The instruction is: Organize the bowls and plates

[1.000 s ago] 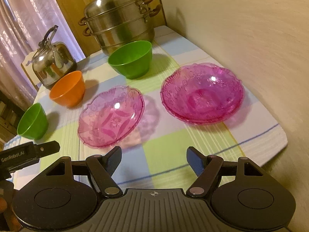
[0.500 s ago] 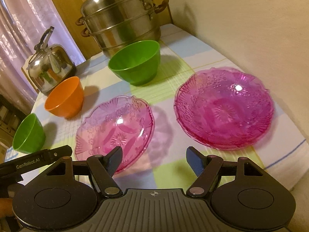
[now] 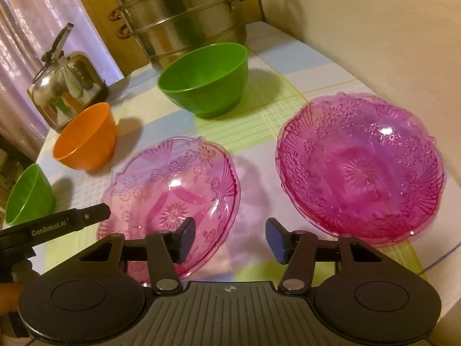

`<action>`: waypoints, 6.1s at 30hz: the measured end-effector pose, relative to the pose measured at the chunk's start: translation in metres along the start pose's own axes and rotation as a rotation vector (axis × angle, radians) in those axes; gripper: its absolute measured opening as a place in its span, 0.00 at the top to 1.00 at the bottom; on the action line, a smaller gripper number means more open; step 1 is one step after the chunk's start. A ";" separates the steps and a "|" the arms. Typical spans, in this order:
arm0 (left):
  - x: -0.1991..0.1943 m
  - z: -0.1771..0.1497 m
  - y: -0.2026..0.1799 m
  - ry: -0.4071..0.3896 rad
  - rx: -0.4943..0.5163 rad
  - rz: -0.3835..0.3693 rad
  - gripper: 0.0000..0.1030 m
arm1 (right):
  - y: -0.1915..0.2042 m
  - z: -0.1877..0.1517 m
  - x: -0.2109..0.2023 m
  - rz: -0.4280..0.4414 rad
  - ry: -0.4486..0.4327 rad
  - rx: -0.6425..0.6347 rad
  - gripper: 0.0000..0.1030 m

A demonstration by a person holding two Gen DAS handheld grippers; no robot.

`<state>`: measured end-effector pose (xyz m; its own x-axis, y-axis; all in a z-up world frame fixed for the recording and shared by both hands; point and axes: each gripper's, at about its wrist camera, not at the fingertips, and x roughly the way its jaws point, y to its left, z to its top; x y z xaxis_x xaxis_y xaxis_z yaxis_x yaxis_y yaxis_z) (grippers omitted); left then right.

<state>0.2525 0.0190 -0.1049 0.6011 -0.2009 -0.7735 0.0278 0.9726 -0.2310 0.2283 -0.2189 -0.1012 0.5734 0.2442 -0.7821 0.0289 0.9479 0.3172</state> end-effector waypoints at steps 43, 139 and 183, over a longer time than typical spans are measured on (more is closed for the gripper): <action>-0.097 -0.033 -0.044 -0.028 0.078 -0.041 0.92 | 0.002 -0.031 -0.091 0.022 -0.058 -0.011 0.90; 0.049 -0.002 -0.214 0.038 0.291 -0.139 0.90 | -0.164 0.045 -0.051 -0.183 -0.100 0.056 0.90; -0.118 -0.060 -0.162 -0.064 0.115 -0.151 0.34 | -0.119 -0.037 -0.180 -0.092 -0.175 0.189 0.39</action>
<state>0.1296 -0.1215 -0.0118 0.6330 -0.3413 -0.6949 0.2102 0.9396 -0.2701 0.0917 -0.3681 -0.0178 0.6934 0.1040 -0.7130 0.2302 0.9057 0.3560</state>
